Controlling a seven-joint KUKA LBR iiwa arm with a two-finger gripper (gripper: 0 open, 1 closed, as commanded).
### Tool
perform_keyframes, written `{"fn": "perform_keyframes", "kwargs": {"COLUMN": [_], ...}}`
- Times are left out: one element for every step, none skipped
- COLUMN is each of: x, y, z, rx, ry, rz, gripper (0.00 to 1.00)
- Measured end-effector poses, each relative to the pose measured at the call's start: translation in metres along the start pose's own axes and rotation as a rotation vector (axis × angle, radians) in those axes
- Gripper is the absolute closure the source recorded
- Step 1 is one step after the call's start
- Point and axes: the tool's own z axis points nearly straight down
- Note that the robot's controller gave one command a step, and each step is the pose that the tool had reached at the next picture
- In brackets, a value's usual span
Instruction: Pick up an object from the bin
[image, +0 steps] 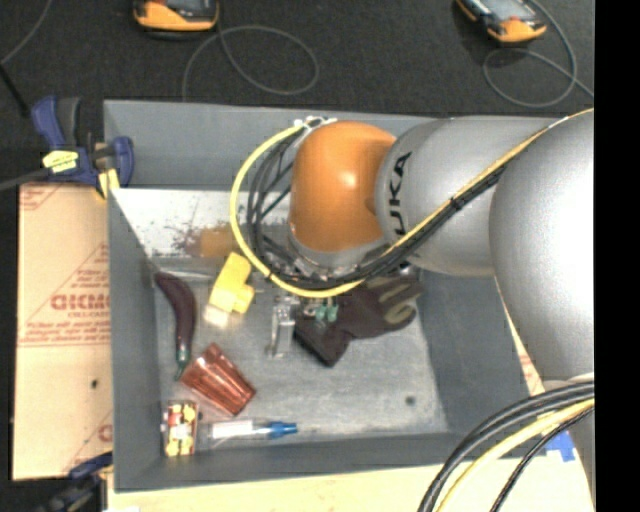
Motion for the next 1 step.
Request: {"fn": "perform_keyframes", "kwargs": {"x": [-0.0018], "y": [-0.0004], "z": [-0.0049], "rx": [-0.001], "ry": [-0.008], "rz": [0.003], "gripper": [0.0]}}
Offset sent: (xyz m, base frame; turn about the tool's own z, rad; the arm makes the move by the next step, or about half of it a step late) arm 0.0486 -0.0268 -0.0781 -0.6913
